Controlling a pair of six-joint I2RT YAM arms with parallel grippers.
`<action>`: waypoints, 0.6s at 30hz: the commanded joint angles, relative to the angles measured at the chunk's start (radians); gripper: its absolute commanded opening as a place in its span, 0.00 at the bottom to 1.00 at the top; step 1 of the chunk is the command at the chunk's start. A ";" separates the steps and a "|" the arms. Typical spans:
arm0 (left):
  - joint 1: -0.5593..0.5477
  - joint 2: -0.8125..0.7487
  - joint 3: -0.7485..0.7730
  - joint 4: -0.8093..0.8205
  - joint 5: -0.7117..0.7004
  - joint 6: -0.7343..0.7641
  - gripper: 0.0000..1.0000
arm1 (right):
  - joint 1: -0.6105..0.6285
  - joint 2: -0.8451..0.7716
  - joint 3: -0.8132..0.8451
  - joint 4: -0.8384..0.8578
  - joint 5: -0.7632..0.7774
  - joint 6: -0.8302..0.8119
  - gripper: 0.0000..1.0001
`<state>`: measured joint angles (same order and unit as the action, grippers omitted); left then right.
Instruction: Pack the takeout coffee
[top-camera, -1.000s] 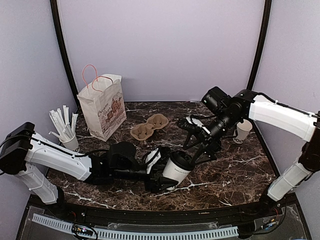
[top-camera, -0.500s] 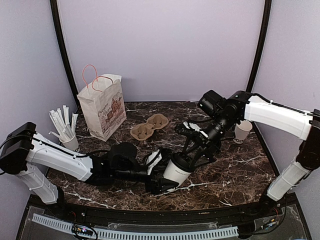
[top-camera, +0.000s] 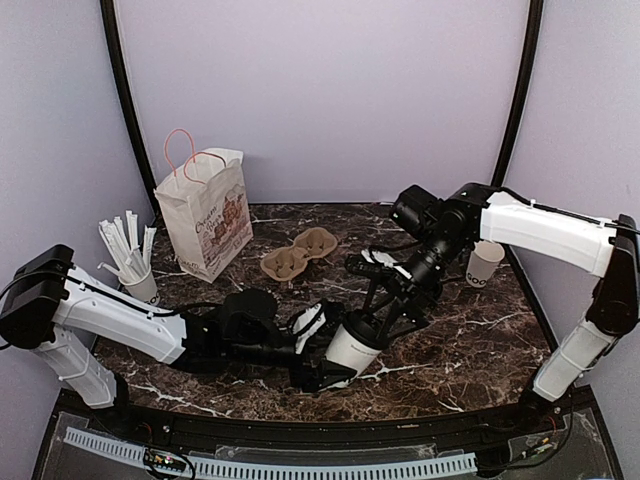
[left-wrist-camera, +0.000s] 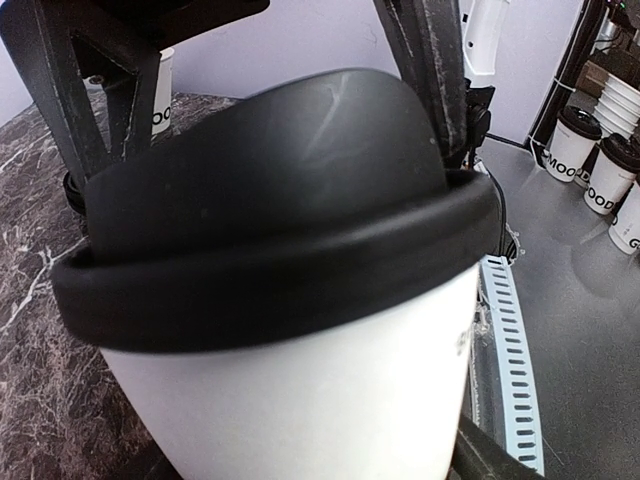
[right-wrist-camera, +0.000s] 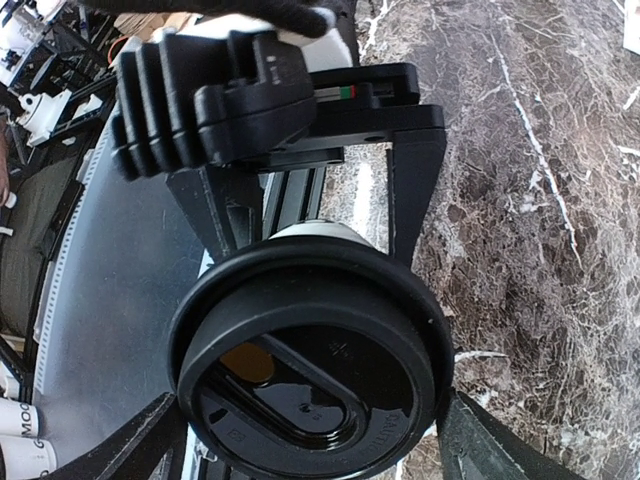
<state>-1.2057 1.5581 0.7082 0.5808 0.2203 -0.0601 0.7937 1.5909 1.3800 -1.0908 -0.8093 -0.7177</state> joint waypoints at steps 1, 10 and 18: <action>-0.002 -0.008 0.030 0.089 0.019 0.000 0.73 | 0.025 0.012 0.015 0.064 0.010 0.051 0.87; -0.002 -0.001 0.018 0.114 0.021 -0.021 0.73 | 0.026 0.014 0.027 0.062 0.012 0.056 0.81; -0.001 0.022 0.063 -0.008 -0.188 -0.105 0.90 | 0.024 0.013 0.048 0.034 0.066 0.032 0.65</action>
<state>-1.2076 1.5837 0.7376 0.5793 0.1398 -0.1238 0.8055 1.6005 1.3991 -1.0550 -0.7692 -0.6762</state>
